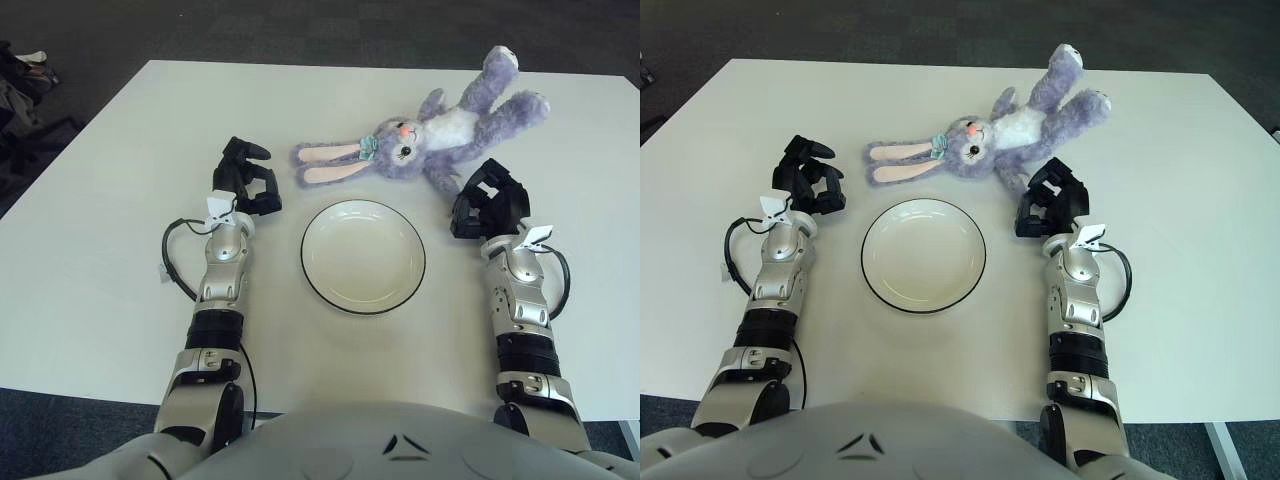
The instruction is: Put the doll into the plate.
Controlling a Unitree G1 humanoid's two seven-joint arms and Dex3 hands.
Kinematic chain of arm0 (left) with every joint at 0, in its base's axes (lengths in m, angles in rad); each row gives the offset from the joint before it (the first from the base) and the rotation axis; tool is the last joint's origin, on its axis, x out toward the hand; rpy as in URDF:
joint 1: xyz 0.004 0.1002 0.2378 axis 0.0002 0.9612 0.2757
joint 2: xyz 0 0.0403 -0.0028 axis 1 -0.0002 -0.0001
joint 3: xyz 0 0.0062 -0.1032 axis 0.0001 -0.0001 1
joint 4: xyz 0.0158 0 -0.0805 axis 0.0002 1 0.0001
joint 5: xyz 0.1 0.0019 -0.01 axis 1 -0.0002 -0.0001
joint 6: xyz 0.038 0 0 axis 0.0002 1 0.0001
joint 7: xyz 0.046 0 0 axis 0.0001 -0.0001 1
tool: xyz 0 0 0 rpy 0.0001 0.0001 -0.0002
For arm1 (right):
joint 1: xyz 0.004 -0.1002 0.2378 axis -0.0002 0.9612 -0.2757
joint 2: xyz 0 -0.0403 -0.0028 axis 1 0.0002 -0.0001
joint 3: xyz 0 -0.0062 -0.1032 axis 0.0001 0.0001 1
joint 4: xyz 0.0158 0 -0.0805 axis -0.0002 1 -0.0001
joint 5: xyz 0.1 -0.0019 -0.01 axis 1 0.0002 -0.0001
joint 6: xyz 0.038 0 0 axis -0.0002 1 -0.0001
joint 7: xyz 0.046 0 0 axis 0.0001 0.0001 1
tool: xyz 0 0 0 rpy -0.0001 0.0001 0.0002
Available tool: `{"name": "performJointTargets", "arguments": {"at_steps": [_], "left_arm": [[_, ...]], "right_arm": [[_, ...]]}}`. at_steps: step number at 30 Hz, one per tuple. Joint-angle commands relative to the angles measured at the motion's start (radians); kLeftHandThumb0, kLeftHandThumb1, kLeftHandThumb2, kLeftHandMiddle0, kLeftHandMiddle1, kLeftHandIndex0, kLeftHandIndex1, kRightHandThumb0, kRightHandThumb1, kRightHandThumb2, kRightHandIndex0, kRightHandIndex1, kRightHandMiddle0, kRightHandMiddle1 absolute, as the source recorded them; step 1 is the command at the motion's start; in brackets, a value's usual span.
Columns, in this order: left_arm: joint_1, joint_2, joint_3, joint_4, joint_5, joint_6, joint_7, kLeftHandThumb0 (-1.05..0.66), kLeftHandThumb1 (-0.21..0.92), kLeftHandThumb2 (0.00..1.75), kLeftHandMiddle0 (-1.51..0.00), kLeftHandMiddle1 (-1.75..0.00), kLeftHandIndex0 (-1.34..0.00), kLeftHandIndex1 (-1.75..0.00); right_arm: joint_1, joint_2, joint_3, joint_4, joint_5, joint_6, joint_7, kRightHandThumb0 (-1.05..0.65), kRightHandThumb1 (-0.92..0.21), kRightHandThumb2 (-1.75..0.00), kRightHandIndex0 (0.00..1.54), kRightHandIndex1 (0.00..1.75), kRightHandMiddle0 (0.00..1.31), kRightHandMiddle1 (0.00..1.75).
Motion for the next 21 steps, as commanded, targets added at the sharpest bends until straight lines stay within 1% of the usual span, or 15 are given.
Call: {"name": "performJointTargets", "arguments": {"at_steps": [1, 7, 12, 16, 21], "left_arm": [[0.042, -0.011, -0.002, 0.042, 0.003, -0.015, 0.012, -0.01, 0.27, 1.37, -0.53, -1.75, -0.52, -1.75], [0.04, -0.011, -0.004, 0.046, 0.008, -0.018, 0.017, -0.01, 0.27, 1.38, -0.53, -1.75, -0.52, -1.75], [0.037, -0.013, -0.003, 0.048, 0.009, -0.019, 0.022, -0.01, 0.27, 1.38, -0.54, -1.75, -0.52, -1.75], [0.033, -0.013, -0.002, 0.054, 0.0, -0.02, 0.018, -0.01, 0.27, 1.38, -0.54, -1.75, -0.52, -1.75], [0.03, -0.01, -0.004, 0.058, 0.0, -0.024, 0.014, -0.01, 0.27, 1.38, -0.53, -1.75, -0.52, -1.75]], "right_arm": [[0.037, 0.028, -0.007, 0.027, -0.001, -0.053, -0.024, -0.01, 0.08, -1.74, 0.94, 1.66, 0.68, 1.75], [0.065, 0.044, 0.008, -0.041, -0.022, -0.074, -0.058, -0.01, 0.06, -1.74, 0.91, 1.73, 0.65, 1.73], [0.07, 0.053, 0.011, -0.057, -0.032, -0.101, -0.081, -0.02, -0.04, -1.62, 0.85, 1.74, 0.62, 1.65], [0.08, 0.052, 0.017, -0.105, -0.026, -0.081, -0.087, -0.02, -0.1, -1.54, 0.81, 1.75, 0.59, 1.62], [0.087, 0.047, 0.022, -0.139, -0.012, -0.064, -0.081, -0.02, -0.15, -1.48, 0.77, 1.75, 0.54, 1.63]]}}
